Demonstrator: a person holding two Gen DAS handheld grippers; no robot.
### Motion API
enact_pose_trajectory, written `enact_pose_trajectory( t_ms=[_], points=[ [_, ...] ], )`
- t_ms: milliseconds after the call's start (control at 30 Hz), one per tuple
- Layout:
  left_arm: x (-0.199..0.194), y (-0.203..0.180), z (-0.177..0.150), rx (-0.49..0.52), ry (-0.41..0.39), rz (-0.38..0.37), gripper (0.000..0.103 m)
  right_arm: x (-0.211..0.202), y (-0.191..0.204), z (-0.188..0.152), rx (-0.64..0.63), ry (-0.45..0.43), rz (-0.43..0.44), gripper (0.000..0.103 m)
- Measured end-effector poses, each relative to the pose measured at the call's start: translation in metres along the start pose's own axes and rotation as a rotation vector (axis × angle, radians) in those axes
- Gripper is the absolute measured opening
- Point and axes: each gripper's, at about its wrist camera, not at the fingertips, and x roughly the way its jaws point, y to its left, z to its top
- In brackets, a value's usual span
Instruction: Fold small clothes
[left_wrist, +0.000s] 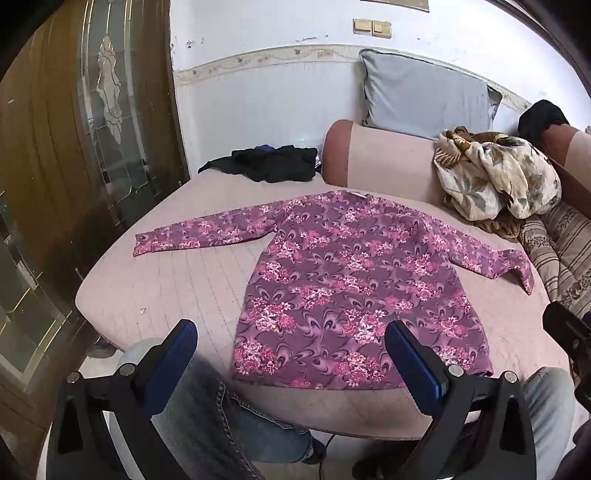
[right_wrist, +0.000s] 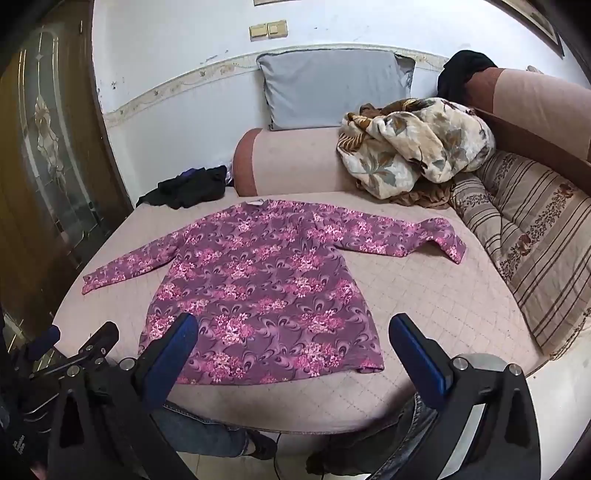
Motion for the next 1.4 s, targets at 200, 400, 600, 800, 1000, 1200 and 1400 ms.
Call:
enact_pose_trajectory(
  t_ms=[200, 400, 600, 800, 1000, 1200, 1400],
  points=[
    [0.011, -0.005, 0.009, 0.002, 0.0, 0.001, 0.103, 0.002, 0.004, 0.01, 0.004, -0.008, 0.009, 0.103],
    [0.016, -0.006, 0.014, -0.005, 0.011, 0.002, 0.103, 0.005, 0.0, 0.018, 0.008, -0.023, 0.04, 0.103],
    [0.011, -0.004, 0.014, -0.006, -0.008, 0.009, 0.103, -0.003, 0.006, 0.025, -0.008, -0.048, 0.045, 0.103],
    [0.018, 0.0, 0.012, -0.027, 0.039, 0.001, 0.103, -0.01, 0.002, 0.023, 0.003, -0.096, 0.047, 0.103],
    [0.02, 0.003, 0.015, -0.036, 0.036, 0.006, 0.103, -0.009, 0.006, 0.029, 0.011, -0.109, 0.031, 0.103],
    [0.032, 0.021, 0.012, -0.118, 0.033, -0.028, 0.103, -0.002, 0.014, 0.033, -0.004, -0.06, 0.087, 0.103],
    [0.048, 0.041, 0.014, -0.147, 0.102, -0.017, 0.103, 0.005, 0.036, 0.04, -0.046, -0.059, 0.099, 0.103]
  ],
)
